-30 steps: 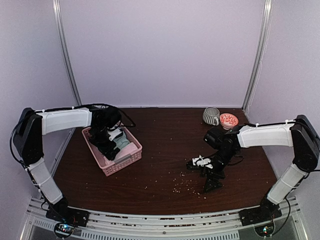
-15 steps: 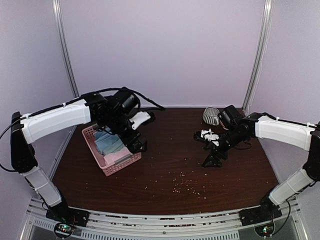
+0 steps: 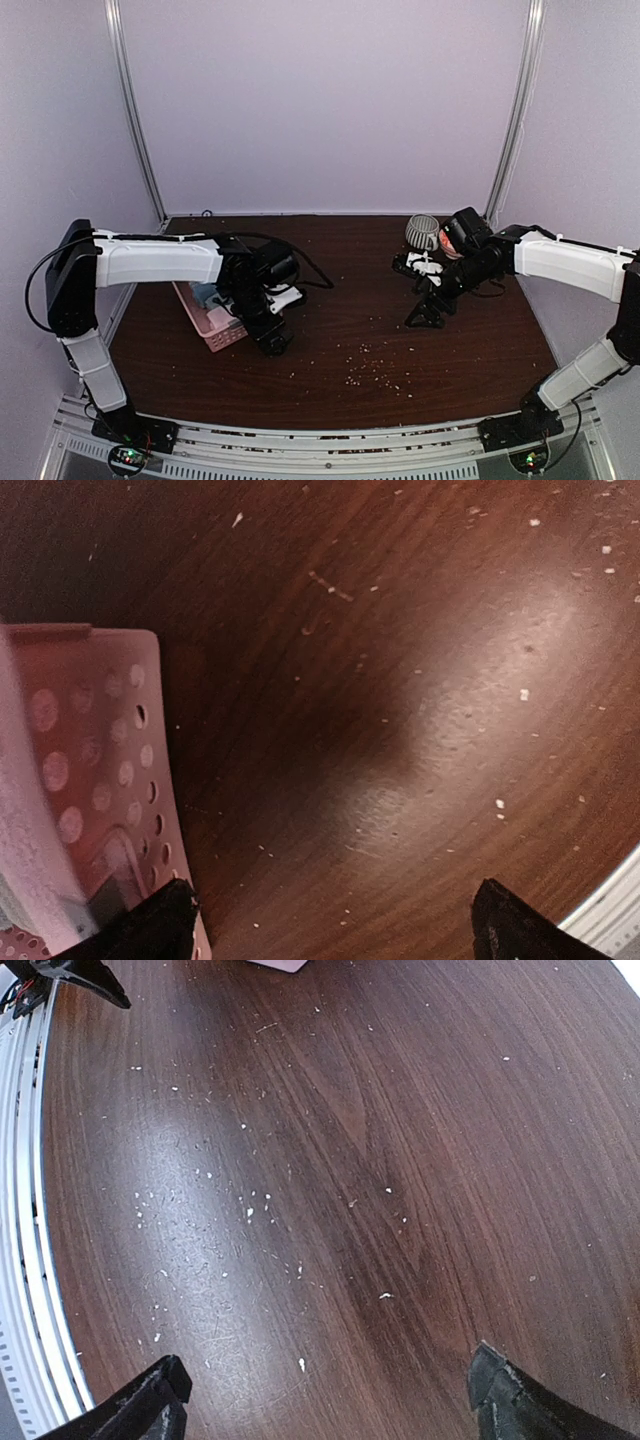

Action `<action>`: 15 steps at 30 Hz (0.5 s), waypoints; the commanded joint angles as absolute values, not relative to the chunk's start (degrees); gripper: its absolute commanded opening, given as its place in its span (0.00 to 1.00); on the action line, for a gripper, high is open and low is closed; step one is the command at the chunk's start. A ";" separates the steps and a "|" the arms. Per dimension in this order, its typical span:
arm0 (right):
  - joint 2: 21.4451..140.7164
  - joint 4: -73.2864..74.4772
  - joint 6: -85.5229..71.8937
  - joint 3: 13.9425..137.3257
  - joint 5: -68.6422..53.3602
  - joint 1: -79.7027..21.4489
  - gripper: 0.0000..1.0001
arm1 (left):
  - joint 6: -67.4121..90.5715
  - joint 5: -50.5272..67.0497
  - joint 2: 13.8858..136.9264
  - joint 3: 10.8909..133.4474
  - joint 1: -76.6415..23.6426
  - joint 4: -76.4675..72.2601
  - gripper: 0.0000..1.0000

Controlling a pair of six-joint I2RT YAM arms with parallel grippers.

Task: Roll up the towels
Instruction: Move the bin to the corner of the board.

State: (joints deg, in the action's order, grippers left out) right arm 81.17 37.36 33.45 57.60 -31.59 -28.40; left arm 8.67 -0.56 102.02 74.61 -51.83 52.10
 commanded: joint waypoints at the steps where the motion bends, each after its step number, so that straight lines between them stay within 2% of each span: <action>1: 80.50 36.28 32.32 57.93 -30.54 -27.78 1.00 | 12.02 -9.57 105.32 73.26 -49.07 51.58 0.98; 6: 79.49 35.69 31.84 57.18 -30.20 -26.73 1.00 | 14.23 -15.57 102.38 70.77 -43.68 53.83 0.98; 10: 79.19 34.90 29.52 58.38 -29.62 -25.03 1.00 | 8.95 -9.32 102.19 71.72 -44.12 53.08 0.98; 15: 79.33 25.26 18.00 61.44 -20.00 -17.71 1.00 | 6.42 -5.66 101.42 78.42 -46.67 49.92 0.98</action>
